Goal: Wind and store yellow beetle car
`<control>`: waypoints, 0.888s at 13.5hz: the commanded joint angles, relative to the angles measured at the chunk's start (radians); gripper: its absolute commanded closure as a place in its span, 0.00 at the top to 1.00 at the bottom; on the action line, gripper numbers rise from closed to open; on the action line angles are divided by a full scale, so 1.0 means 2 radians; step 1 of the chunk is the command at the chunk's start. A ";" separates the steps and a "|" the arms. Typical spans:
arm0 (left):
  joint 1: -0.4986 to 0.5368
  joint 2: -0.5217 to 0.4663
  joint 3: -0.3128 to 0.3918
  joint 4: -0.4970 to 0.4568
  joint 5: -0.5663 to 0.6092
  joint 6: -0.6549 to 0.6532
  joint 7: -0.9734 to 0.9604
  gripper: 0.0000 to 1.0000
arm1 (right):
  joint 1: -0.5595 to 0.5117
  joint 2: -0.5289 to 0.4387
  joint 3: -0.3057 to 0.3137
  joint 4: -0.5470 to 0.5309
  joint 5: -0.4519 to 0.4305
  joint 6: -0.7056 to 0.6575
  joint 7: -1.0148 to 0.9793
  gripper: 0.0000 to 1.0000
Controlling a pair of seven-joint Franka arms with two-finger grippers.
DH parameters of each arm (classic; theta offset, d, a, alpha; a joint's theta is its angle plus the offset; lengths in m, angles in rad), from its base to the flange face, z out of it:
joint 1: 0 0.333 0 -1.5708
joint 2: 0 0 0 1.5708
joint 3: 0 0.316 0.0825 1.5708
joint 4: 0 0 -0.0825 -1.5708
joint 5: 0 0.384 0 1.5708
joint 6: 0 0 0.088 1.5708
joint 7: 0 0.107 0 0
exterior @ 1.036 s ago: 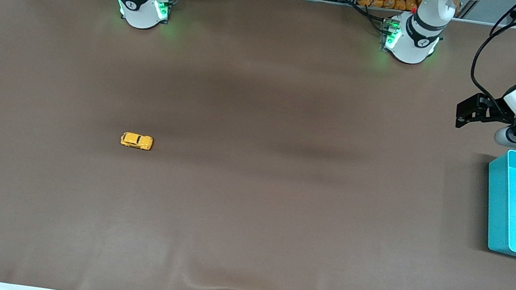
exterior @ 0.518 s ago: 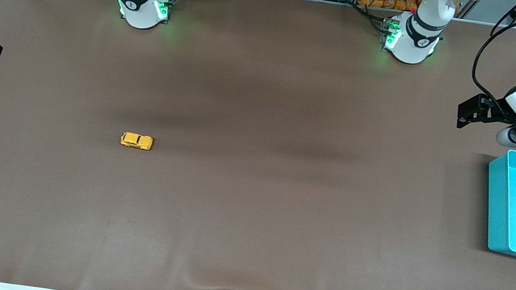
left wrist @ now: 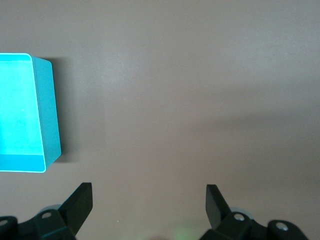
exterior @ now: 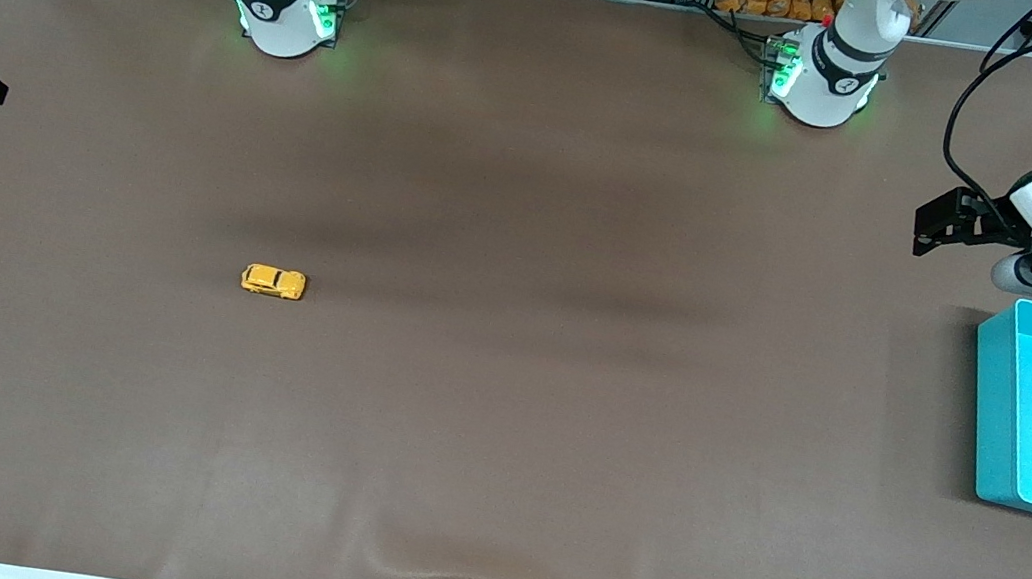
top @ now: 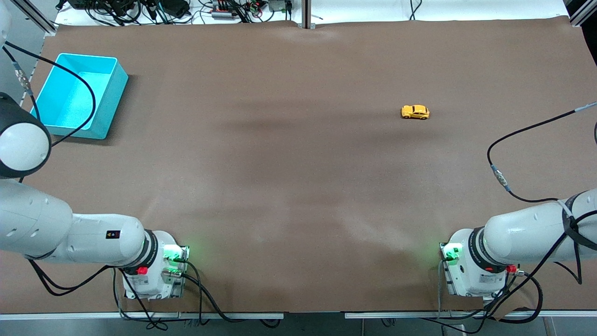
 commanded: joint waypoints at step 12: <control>0.000 -0.001 -0.002 0.001 0.008 -0.002 -0.003 1.00 | -0.009 -0.017 0.003 -0.023 -0.005 0.021 0.025 1.00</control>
